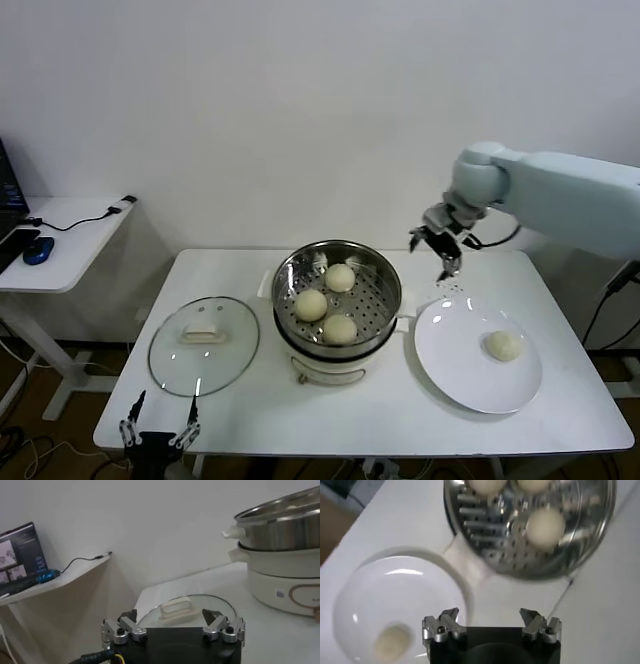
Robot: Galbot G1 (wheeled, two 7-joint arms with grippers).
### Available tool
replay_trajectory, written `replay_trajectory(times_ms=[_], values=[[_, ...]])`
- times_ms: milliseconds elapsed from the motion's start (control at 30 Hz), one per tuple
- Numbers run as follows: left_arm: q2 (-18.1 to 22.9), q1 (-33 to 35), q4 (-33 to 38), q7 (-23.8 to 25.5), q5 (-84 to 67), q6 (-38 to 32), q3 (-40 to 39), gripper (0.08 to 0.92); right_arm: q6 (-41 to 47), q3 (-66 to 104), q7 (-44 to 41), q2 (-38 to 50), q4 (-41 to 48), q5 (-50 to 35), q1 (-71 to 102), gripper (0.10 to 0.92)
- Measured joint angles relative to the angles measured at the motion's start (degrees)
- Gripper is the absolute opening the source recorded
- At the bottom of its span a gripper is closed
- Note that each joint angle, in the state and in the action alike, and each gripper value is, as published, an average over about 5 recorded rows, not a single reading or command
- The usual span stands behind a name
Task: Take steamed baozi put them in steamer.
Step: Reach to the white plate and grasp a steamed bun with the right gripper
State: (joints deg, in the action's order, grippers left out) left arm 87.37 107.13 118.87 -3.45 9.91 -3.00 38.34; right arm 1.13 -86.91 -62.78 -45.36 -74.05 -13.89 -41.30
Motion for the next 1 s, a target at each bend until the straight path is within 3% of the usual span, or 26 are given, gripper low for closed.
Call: replay_trajectory(times_ms=[433,1000], values=[[0.6,-0.4,0.1,0.0,1.0,0.9,0.0,0.823,4.3,16.8,-1.1,11.2,5.4,7.3,21.5,0.823],[1.4,-0.3,-0.4,-0.1,2.2,1.2,-0.2,0.823,3.2,34.8,-1.8,9.9,15.6,18.3,39.0,0.823]])
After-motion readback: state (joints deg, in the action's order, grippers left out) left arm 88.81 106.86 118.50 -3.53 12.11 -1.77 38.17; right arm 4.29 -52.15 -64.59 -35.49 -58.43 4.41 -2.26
